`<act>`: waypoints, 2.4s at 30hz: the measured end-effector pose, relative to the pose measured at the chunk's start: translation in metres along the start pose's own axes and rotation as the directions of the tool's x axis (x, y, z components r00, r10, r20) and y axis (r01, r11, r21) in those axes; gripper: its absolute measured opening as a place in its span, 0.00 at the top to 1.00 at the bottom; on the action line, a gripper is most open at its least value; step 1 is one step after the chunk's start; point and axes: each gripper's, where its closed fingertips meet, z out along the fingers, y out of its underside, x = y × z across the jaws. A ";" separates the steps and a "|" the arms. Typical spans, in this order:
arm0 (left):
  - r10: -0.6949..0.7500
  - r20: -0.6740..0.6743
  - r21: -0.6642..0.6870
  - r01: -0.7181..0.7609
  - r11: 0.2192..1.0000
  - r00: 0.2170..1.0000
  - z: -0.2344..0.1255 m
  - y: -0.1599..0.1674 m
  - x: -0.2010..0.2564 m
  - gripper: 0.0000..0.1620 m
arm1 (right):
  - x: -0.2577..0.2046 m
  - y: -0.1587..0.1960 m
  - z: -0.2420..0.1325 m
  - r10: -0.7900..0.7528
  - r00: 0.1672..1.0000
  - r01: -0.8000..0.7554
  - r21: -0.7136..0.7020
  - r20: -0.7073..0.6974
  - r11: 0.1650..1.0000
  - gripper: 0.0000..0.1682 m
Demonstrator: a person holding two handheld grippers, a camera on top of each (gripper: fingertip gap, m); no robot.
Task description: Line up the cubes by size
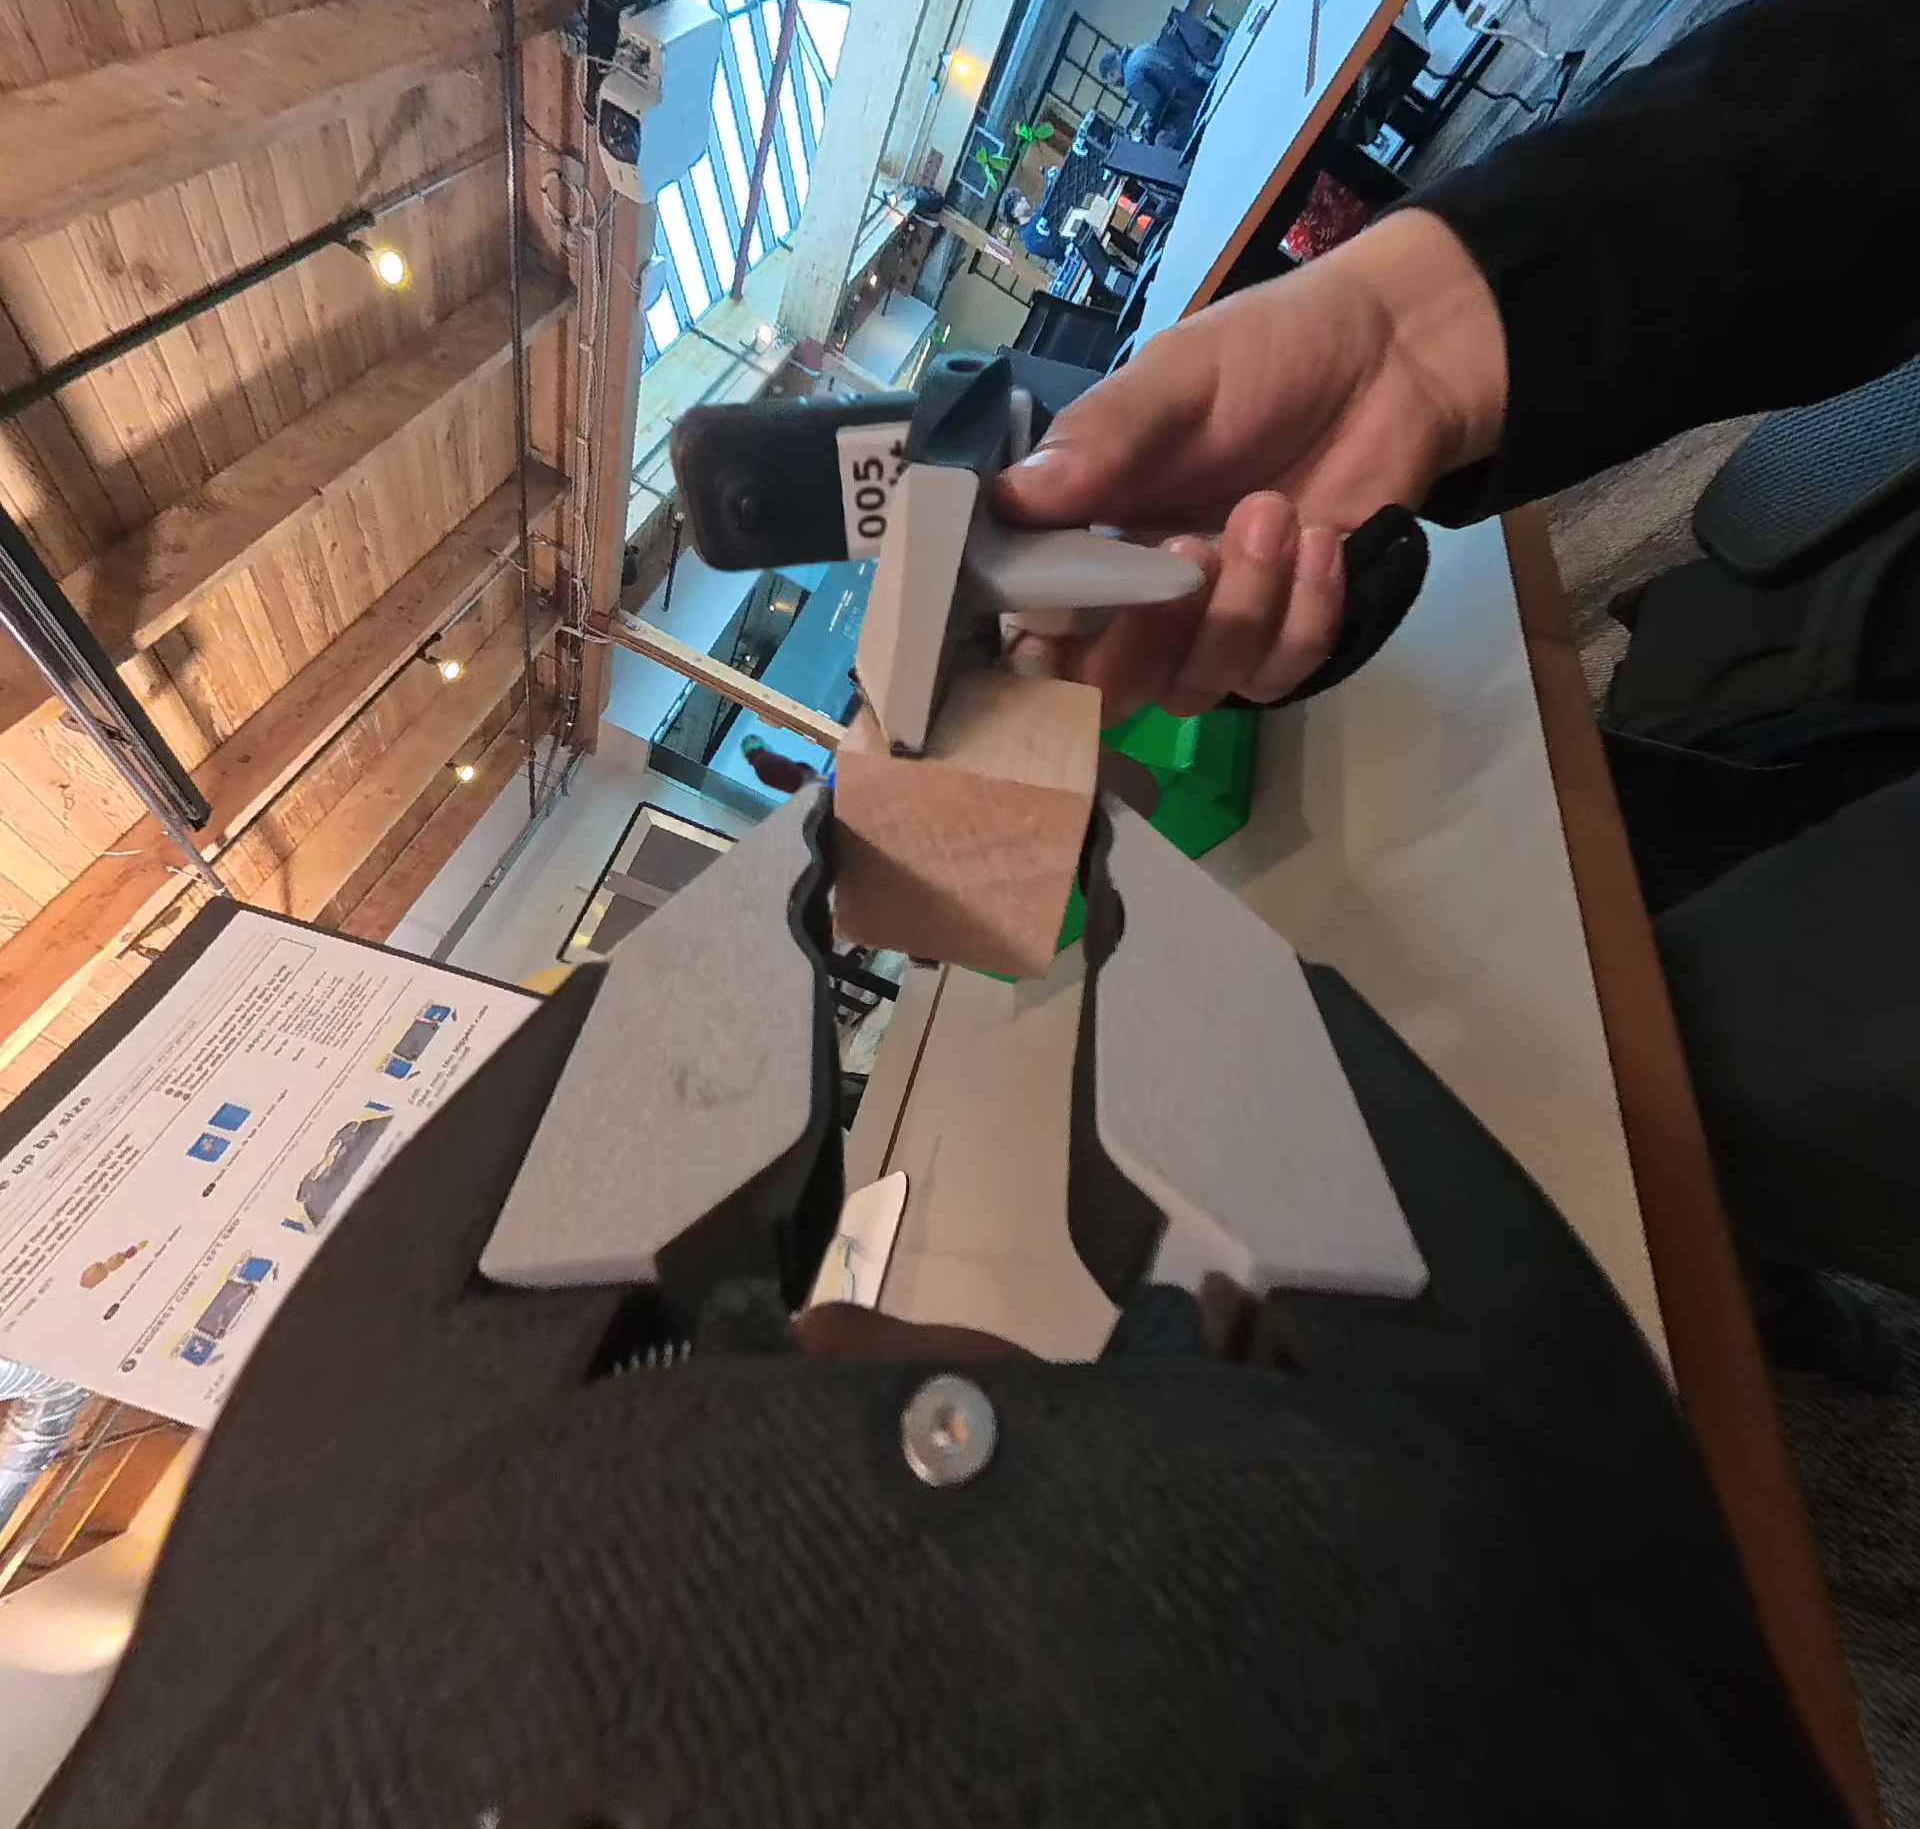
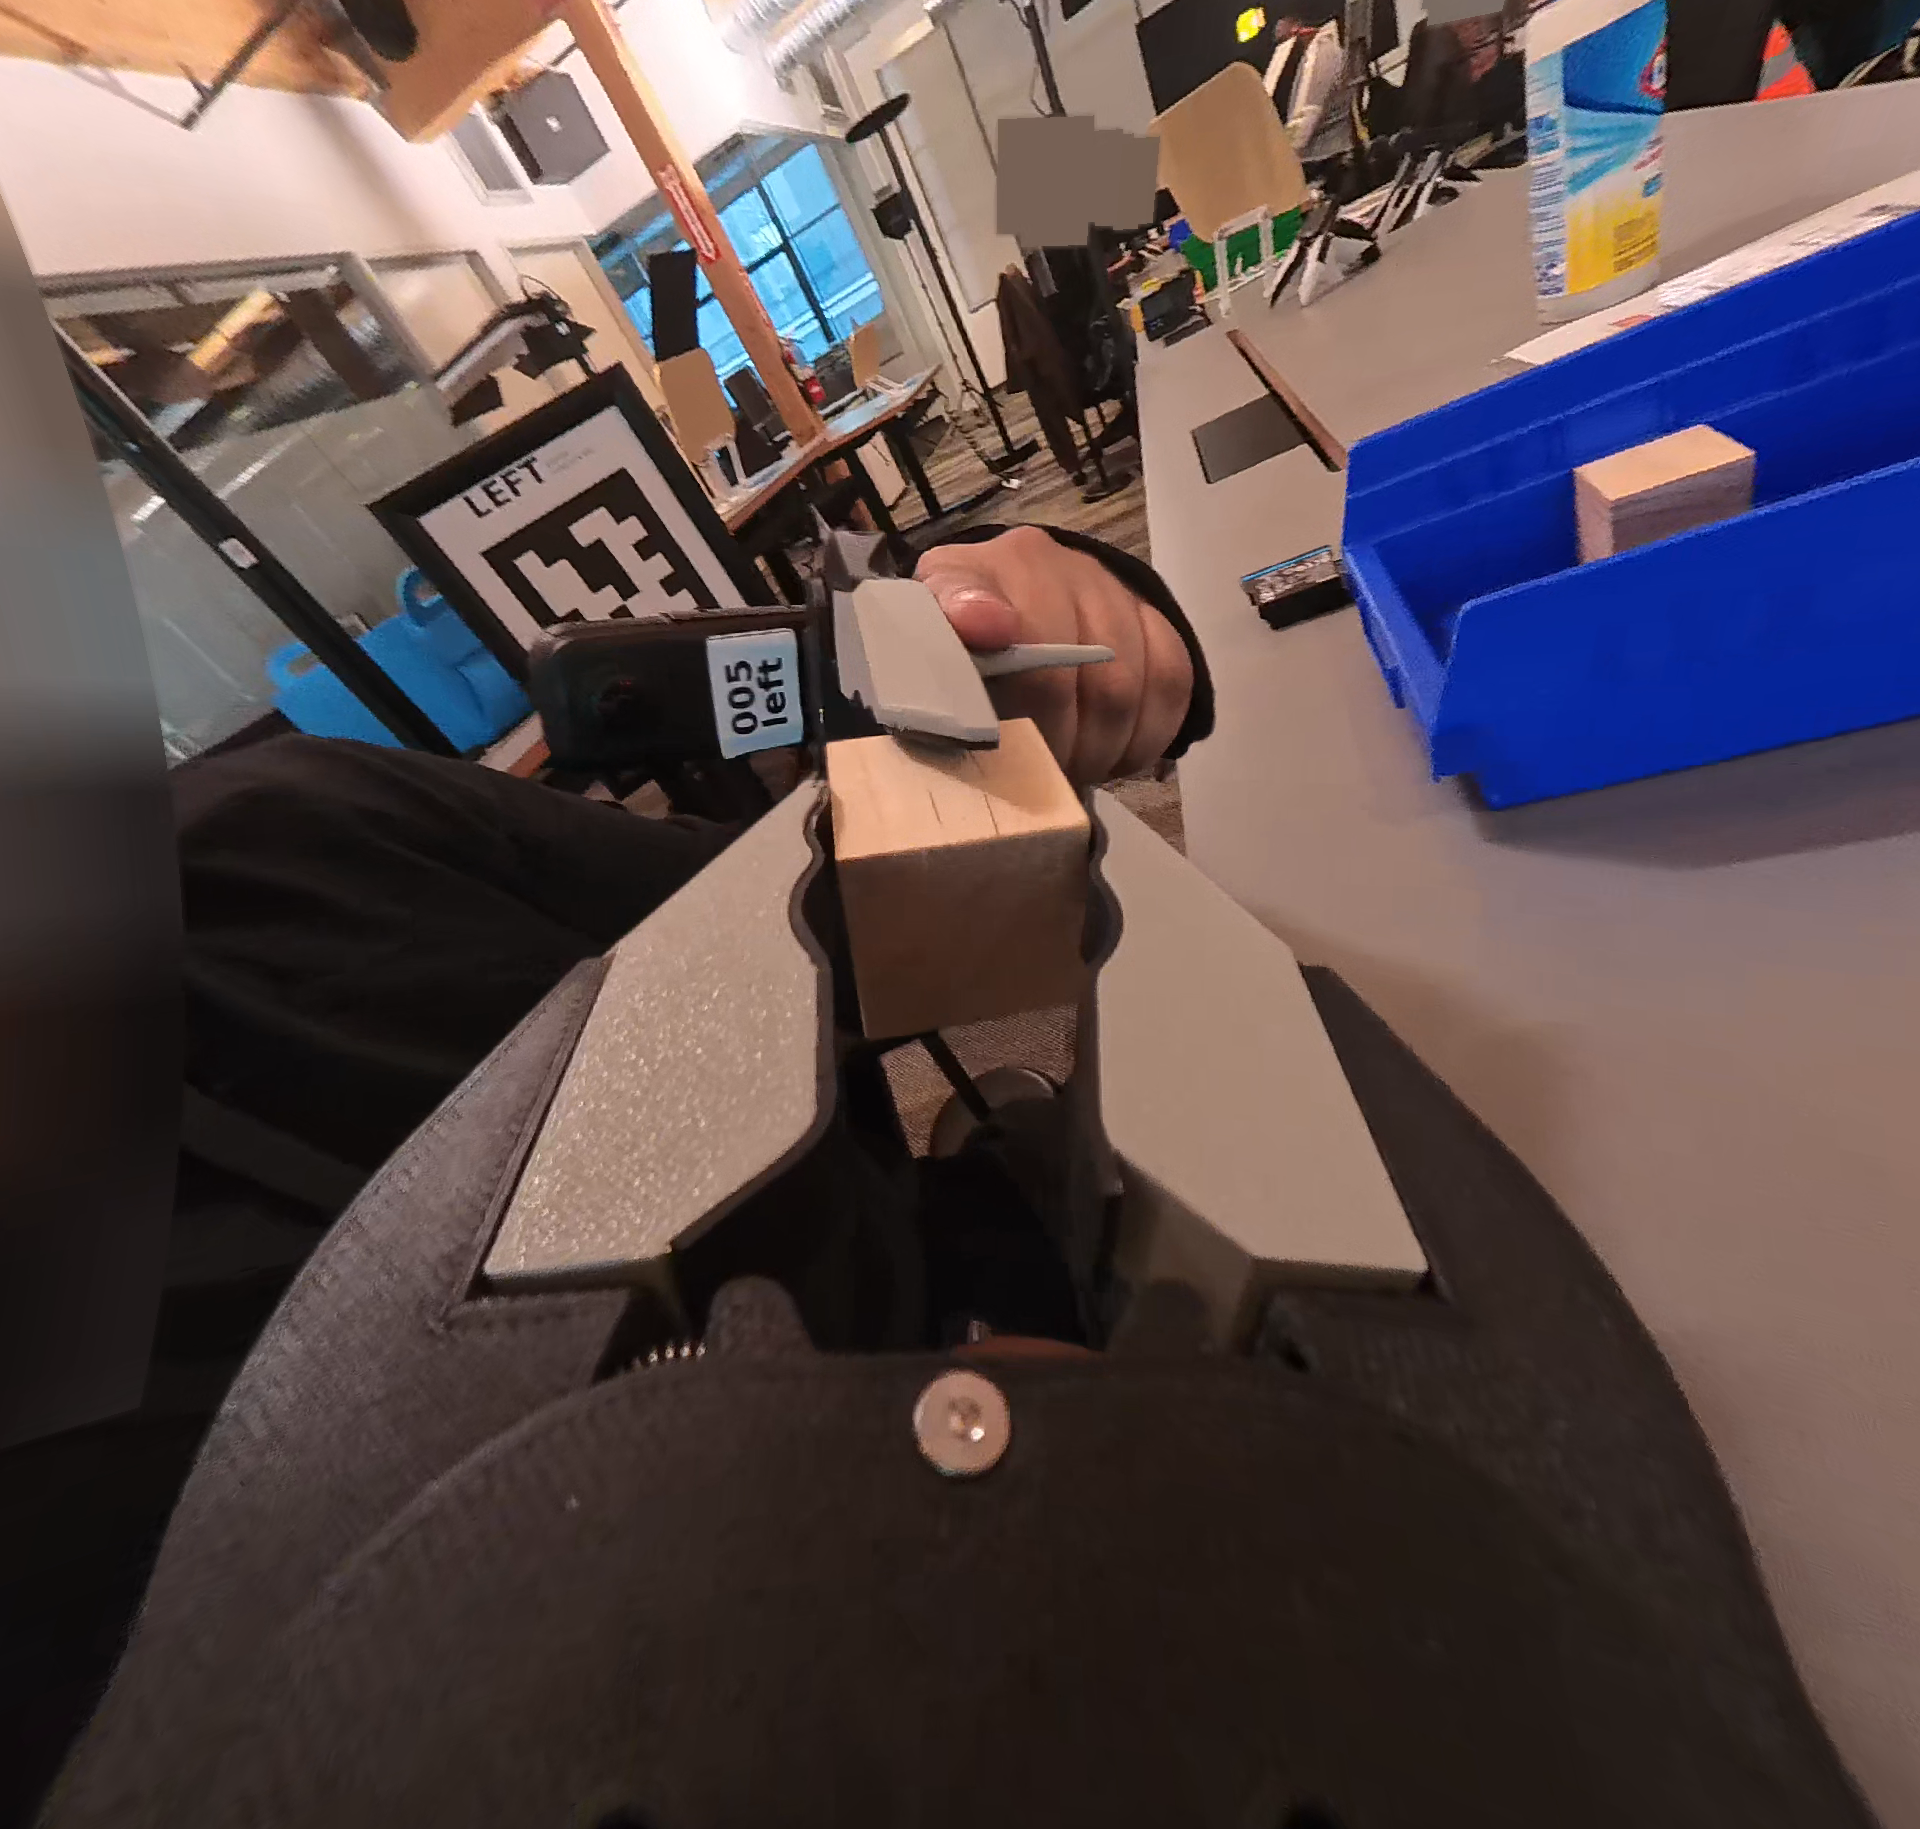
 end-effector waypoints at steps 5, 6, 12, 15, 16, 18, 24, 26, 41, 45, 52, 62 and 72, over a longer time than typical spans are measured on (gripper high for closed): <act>-0.052 -0.006 -0.018 0.052 0.998 0.999 -0.001 0.005 -0.001 0.72 | 0.003 -0.002 -0.001 -0.035 0.999 0.035 0.001 -0.039 0.999 0.75; -0.053 -0.005 -0.024 0.053 0.998 0.999 -0.002 0.007 -0.002 0.72 | 0.004 -0.003 -0.003 -0.039 0.998 0.039 0.005 -0.046 0.999 0.75; -0.048 0.068 -0.122 0.056 0.991 0.997 -0.028 0.034 -0.030 0.82 | 0.023 -0.036 -0.066 -0.135 0.960 0.153 0.056 -0.244 0.987 0.75; -0.014 0.091 -0.182 0.030 0.983 0.996 -0.041 0.045 -0.038 0.82 | 0.065 -0.059 -0.149 -0.351 0.731 0.340 -0.134 -0.584 0.931 0.75; -0.002 0.090 -0.190 0.019 0.982 0.996 -0.043 0.047 -0.038 0.83 | 0.079 -0.063 -0.175 -0.413 0.654 0.350 -0.230 -0.633 0.908 0.75; -0.002 0.096 -0.197 0.021 0.980 0.995 -0.046 0.050 -0.041 0.83 | 0.109 -0.064 -0.222 -0.459 0.569 0.264 -0.377 -0.682 0.888 0.74; -0.020 0.085 -0.187 0.036 0.982 0.996 -0.042 0.051 -0.039 0.84 | 0.191 -0.001 -0.311 -0.576 0.553 -0.093 -0.731 -0.602 0.676 0.74; -0.020 0.074 -0.199 0.034 0.979 0.997 -0.041 0.055 -0.036 0.83 | 0.207 0.033 -0.323 -0.579 0.606 -0.185 -0.805 -0.545 0.564 0.74; -0.056 0.001 -0.243 0.054 0.969 0.998 -0.032 0.075 -0.017 0.84 | 0.257 0.079 -0.300 -0.537 0.789 -0.175 -0.946 -0.300 0.272 0.74; -0.060 -0.009 -0.251 0.056 0.966 0.998 -0.036 0.077 -0.016 0.84 | 0.261 0.082 -0.302 -0.540 0.785 -0.212 -0.951 -0.303 0.225 0.68; -0.095 -0.012 -0.349 0.085 0.933 0.995 -0.059 0.095 -0.024 0.83 | 0.227 0.031 -0.281 -0.582 0.706 -0.158 -0.890 -0.405 0.427 0.55; -0.299 -0.114 -0.747 0.117 0.655 0.948 -0.143 0.236 -0.097 0.76 | 0.047 -0.024 -0.159 -0.724 0.587 0.483 -0.560 -0.364 0.673 0.65; -0.625 -0.240 -0.968 -0.139 0.207 0.743 -0.204 0.352 -0.072 0.60 | 0.026 -0.002 -0.130 -0.687 0.678 0.546 -0.446 -0.262 0.709 0.53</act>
